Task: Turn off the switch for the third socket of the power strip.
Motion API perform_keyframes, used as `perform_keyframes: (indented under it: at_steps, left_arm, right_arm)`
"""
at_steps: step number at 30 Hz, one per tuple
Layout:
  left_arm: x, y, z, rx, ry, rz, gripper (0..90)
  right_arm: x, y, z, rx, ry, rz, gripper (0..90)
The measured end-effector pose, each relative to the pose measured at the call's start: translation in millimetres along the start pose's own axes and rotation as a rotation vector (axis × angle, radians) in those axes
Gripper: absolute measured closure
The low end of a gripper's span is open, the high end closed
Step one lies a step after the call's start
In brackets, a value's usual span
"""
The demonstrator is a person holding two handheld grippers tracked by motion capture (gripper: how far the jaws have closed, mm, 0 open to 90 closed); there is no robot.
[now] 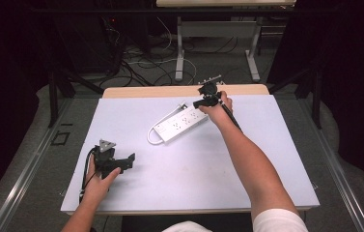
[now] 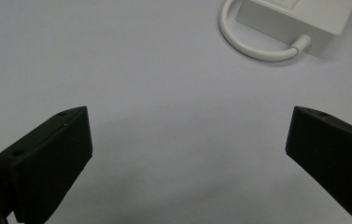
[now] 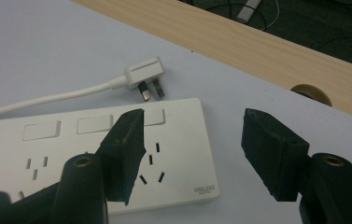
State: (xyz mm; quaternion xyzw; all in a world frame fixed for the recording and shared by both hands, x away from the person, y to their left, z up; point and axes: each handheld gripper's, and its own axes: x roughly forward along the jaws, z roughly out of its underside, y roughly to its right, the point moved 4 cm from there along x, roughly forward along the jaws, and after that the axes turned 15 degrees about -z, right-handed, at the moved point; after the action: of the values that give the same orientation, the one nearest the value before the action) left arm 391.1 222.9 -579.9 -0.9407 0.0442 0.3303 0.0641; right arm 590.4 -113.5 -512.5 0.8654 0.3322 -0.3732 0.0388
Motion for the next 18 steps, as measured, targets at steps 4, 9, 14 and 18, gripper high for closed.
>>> perform_keyframes:
  at_steps: [4, 9, 14, 18]
  left_arm:
    - [-0.1, -1.0, 0.4, 0.009, -0.006, 0.000, 0.7]
    - [0.3, -1.0, 0.4, 0.004, -0.004, 0.001, 0.6]
    - [0.7, -0.5, 0.5, 0.007, -0.002, 0.006, 0.7]
    - [0.5, 0.2, 0.7, 0.005, -0.003, 0.006, 0.7]
  right_arm:
    - [6.5, 1.9, 1.5, 0.004, -0.002, -0.015, 47.4]
    - [14.9, 1.1, 1.9, 0.010, 0.010, -0.025, 52.4]
    - [22.5, 0.4, 3.3, 0.010, 0.004, -0.049, 55.2]
    - [29.3, -0.1, 4.8, 0.032, 0.019, -0.064, 56.8]
